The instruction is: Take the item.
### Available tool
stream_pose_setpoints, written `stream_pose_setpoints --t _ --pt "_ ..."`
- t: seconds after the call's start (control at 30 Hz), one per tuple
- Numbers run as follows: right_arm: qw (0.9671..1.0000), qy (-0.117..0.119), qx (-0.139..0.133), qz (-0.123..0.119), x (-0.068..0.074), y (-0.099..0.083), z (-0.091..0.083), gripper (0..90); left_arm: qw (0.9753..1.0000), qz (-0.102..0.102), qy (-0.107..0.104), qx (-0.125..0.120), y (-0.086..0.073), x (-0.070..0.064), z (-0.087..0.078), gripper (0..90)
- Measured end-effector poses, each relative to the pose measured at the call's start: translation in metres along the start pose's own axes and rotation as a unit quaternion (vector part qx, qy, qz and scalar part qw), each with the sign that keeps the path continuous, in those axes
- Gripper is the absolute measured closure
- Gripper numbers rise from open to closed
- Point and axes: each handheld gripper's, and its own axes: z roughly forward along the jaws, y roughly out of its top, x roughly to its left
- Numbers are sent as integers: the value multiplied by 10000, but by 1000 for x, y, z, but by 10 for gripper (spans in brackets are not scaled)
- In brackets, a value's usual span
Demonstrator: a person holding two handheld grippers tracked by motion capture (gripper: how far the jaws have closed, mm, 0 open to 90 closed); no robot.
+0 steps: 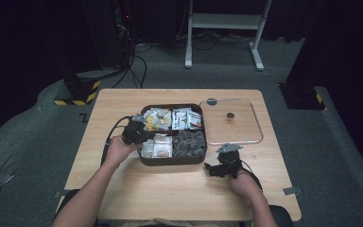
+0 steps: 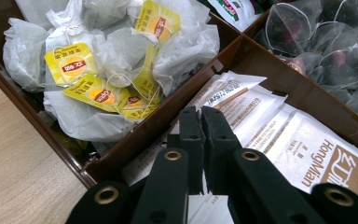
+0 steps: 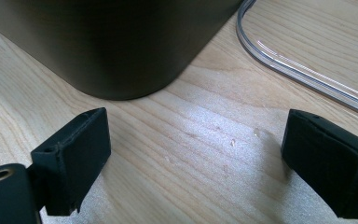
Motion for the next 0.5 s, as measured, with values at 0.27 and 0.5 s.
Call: stream_pose_setpoints --t 0.27,0.5 --pt "10000 -1 0 2 0 0 0 80 9999 -71 -80 -81 2 1 -6 878" --pt "10000 -3 7 2 0 0 0 80 9997 -133 -129 -160 3 2 -13 879"
